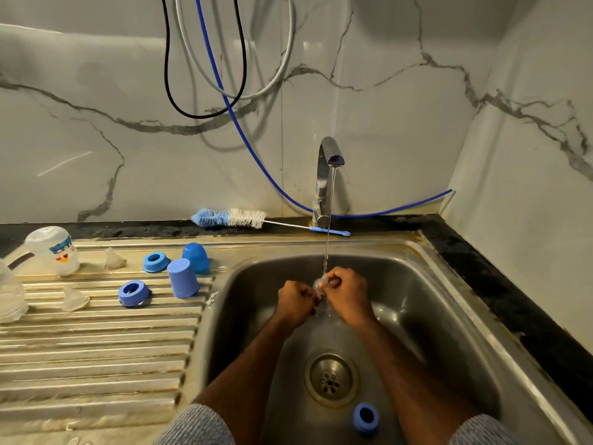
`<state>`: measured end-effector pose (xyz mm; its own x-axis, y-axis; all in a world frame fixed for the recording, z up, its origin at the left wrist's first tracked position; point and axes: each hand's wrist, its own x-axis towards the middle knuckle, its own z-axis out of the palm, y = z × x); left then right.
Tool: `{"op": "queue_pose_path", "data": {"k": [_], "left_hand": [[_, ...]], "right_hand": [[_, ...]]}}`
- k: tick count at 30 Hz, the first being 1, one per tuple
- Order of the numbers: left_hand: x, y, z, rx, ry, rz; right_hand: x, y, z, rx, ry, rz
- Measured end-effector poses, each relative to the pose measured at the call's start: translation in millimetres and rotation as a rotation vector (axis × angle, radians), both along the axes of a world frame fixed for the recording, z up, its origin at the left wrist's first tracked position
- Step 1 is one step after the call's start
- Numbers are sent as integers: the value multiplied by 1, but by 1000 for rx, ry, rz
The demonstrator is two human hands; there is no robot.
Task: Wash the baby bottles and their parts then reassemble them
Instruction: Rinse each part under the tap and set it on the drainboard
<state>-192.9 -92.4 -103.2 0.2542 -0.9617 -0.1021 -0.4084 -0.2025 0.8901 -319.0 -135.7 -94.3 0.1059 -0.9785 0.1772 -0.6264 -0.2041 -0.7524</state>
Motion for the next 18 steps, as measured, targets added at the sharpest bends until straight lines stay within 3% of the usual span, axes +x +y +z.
{"op": "queue_pose_path", "data": {"k": [3, 9, 18], "left_hand": [[3, 8, 4, -14, -129, -24], [13, 39, 33, -96, -161, 0], [77, 115, 85, -245, -213, 18]], "right_hand": [[-1, 1, 3, -24, 0, 4], [2, 9, 18, -146, -15, 18], [10, 44, 38, -211, 130, 164]]}}
